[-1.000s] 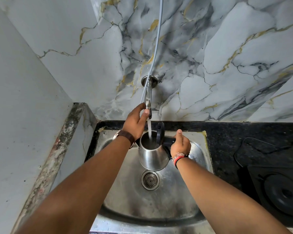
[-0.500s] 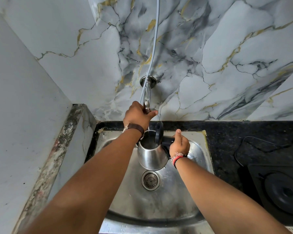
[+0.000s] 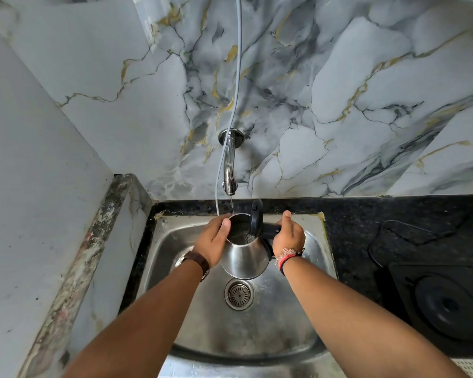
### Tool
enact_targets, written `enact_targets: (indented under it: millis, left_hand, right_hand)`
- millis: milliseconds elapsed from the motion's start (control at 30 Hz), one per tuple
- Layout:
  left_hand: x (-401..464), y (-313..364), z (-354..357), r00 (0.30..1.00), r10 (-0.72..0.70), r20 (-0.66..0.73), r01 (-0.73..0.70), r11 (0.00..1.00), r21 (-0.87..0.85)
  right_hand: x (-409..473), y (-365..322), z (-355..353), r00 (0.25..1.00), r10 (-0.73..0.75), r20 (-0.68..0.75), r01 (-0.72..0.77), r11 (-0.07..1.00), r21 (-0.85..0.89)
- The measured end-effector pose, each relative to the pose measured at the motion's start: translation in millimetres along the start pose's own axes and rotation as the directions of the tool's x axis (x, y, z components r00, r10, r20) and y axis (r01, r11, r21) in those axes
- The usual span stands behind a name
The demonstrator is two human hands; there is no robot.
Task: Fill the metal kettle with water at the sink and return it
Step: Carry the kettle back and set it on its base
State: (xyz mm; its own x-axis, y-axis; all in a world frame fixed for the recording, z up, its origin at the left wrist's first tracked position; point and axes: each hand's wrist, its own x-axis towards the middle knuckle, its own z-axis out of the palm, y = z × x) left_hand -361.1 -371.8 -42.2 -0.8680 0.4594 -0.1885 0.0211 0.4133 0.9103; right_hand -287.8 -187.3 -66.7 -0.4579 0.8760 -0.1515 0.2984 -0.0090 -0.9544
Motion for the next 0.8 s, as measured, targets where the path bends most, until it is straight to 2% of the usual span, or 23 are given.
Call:
enact_targets:
  millis: [133, 400, 567, 800]
  left_hand:
    - [-16.1, 11.8, 11.3, 0.999, 0.041, -0.013, -0.041, 0.999, 0.004]
    - [-45.1, 40.5, 62.7, 0.994, 0.082, 0.071, -0.081, 0.997, -0.015]
    - [-63.7, 68.4, 125.0, 0.986, 0.134, 0.098, -0.134, 0.991, -0.012]
    - [-90.8, 120.6, 258.7, 0.969, 0.212, 0.126, -0.216, 0.976, 0.016]
  right_hand:
    - [-7.9, -3.8, -21.4, 1.000, 0.006, -0.006, -0.006, 1.000, 0.017]
    - [-3.4, 5.7, -97.6, 0.995, -0.029, -0.091, 0.034, 0.998, 0.053]
    - [8.2, 18.2, -168.0, 0.985, -0.010, -0.172, 0.027, 0.995, 0.094]
    - [56.4, 36.3, -304.0, 0.964, -0.032, -0.264, 0.060, 0.993, 0.101]
